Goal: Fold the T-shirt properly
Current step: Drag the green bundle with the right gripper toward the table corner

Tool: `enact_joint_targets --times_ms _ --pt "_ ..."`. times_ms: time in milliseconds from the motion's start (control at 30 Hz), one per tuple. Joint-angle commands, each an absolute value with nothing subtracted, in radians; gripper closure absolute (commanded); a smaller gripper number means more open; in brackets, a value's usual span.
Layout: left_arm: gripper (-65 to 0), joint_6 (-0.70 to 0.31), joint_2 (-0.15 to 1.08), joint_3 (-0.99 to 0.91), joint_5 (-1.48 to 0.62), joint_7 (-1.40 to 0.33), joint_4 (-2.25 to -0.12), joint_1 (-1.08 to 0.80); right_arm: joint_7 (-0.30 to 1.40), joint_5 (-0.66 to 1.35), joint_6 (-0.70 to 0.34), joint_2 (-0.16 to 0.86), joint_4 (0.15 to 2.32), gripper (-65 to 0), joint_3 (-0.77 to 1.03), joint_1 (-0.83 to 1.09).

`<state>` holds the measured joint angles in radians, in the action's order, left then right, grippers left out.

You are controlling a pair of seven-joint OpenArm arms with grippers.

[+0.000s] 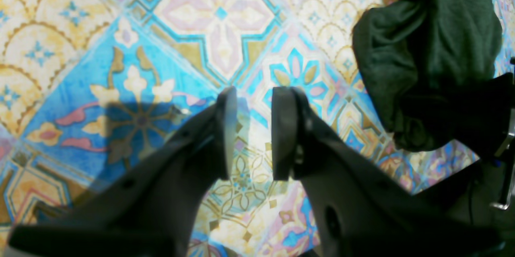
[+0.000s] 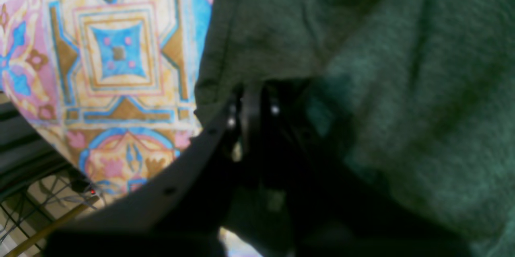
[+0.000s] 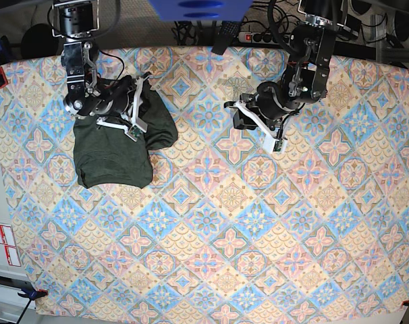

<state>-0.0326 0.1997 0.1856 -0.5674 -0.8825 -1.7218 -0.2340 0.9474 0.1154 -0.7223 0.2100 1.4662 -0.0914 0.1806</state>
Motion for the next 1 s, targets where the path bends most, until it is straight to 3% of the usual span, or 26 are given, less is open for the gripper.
enact_joint_targets --times_ms 0,300,767,967 --pt "-14.4 -0.038 0.202 0.185 -0.575 -0.869 -1.738 -0.217 1.086 -0.013 -0.698 0.246 1.449 0.0 -0.077 0.202" --pt "-14.4 -0.038 0.202 0.185 -0.578 -0.871 -1.738 -0.209 1.087 -0.008 -0.698 0.246 1.465 0.0 -0.074 0.202" --pt "-14.4 -0.038 0.254 0.15 -0.584 -0.871 -1.871 -0.308 1.095 -0.004 -0.698 0.242 1.833 0.0 -0.074 0.344" --pt "-14.4 -0.038 0.26 0.099 -0.582 -0.871 -1.874 -0.344 1.09 -0.004 -0.698 0.242 1.87 0.0 -0.041 0.383"
